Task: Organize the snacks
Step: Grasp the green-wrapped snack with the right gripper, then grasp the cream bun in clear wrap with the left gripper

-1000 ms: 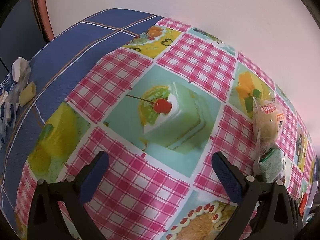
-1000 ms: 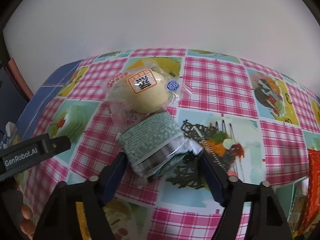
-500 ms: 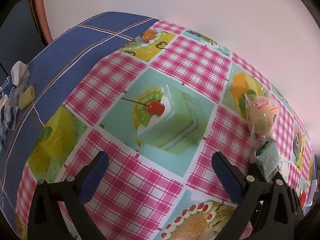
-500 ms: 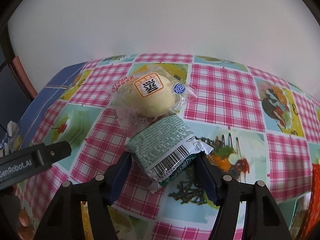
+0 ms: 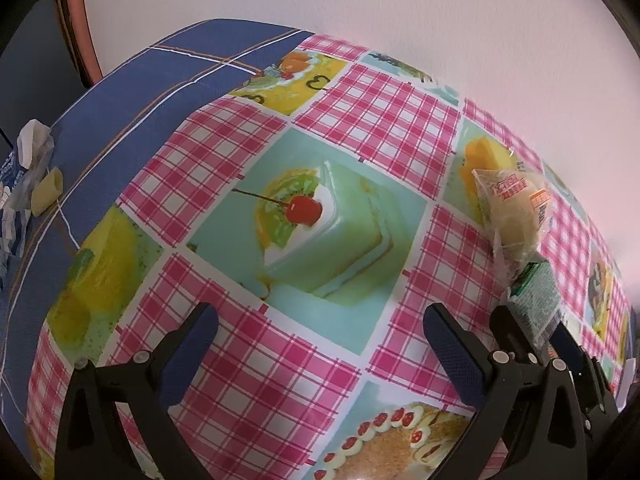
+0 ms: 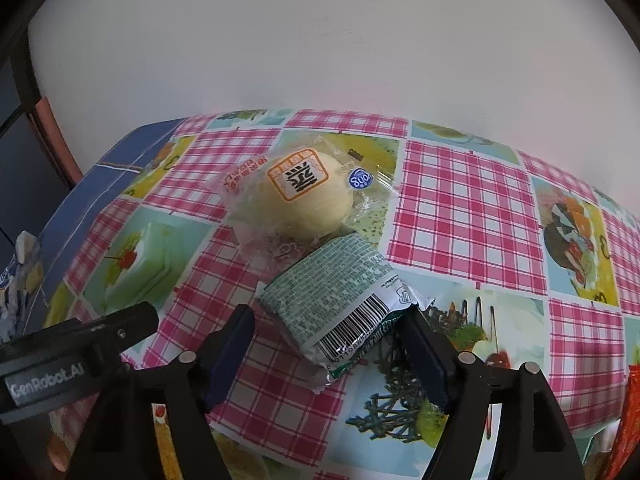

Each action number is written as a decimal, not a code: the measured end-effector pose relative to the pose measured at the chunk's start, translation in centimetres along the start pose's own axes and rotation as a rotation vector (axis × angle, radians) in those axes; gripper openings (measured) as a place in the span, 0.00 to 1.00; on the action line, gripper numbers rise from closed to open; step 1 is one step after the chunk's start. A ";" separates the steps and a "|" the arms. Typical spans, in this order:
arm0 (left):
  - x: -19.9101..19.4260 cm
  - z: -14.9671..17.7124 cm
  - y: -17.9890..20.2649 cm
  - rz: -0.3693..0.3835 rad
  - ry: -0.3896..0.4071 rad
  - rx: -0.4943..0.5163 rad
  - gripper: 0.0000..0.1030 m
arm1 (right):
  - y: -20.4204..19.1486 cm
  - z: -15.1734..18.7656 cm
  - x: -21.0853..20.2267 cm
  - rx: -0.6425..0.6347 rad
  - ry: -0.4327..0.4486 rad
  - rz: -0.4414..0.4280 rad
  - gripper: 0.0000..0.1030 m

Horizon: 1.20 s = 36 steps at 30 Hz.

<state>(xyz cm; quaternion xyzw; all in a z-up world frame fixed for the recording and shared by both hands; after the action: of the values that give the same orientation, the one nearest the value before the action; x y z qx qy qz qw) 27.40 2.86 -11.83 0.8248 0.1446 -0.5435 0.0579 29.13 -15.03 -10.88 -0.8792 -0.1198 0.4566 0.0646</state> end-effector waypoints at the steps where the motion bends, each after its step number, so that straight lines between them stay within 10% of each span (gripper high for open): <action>1: 0.0 -0.1 0.0 0.007 0.001 -0.004 0.99 | 0.0 -0.1 0.1 0.002 0.001 0.004 0.76; 36: -1.4 -0.5 3.6 0.160 -0.039 0.003 0.99 | 6.4 -0.1 -2.8 0.174 -0.078 0.134 0.61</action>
<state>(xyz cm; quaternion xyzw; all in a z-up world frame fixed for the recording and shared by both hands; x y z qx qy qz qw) 28.40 -0.71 -10.61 0.8230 0.0763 -0.5535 0.1026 28.61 -21.98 -10.01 -0.8578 -0.0229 0.5026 0.1054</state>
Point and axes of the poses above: each gripper's, at about its wrist camera, not at the fingertips, and x roughly the way its jaws point, y to its right, z to its underside, the point moved 5 cm from there along x, roughly the way its jaws point, and after that the axes turned 12 degrees about -z, right-handed, at the moved point
